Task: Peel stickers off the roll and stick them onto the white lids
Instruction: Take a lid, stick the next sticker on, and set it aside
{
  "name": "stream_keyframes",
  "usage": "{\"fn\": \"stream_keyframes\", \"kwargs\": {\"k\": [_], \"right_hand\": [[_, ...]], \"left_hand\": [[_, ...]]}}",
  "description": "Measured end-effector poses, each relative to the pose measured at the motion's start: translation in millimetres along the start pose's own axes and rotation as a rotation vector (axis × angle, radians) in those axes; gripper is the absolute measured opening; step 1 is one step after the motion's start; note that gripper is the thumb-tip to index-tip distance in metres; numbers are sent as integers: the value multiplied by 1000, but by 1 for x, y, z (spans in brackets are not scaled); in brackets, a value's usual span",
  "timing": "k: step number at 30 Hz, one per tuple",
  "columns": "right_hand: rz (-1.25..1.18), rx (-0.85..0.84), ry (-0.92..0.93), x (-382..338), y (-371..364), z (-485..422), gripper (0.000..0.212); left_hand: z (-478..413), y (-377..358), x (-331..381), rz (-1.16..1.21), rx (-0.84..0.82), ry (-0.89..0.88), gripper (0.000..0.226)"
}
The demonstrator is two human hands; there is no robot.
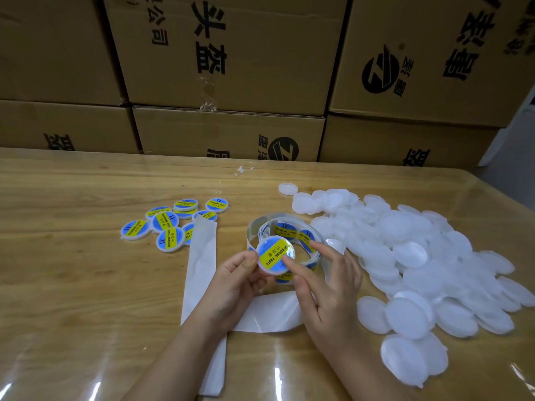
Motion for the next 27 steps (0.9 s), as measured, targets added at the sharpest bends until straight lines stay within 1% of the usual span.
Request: {"fn": "stream_keyframes", "kwargs": {"k": [4,8,12,16,20,23,27], "right_hand": [[-2,25,-33,4,0,1,38],[-17,9,-59,4,0,-1,39],[-26,-72,-45,-3,-3,-1,44],[-53,-143,-11,-11,-5,-1,46],[-63,-164,43,-19,-7,0,43],[-83,-131,61,-20,-4,0,41],[-92,-92,71,-16,-1,-1,40]], "left_hand": [[0,-4,-2,8,-33,18,39],[1,-7,-6,-18,-52,47,38],[3,-9,-8,-53,-92,66,31],[5,-12,-9,-79,-119,73,31],[3,-10,-8,-72,-85,57,35],[3,-9,-5,-41,-82,32,30],[1,-3,-2,-35,-27,24,34]]}}
Point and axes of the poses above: each hand's wrist, its own z-axis away from the middle knuckle, its own y-axis out of the back of the hand, x = y × z, the point moved 7 cm from there along -z, towards the middle knuckle, and after that the axes turned 5 degrees about z, right-handed, at the moved point
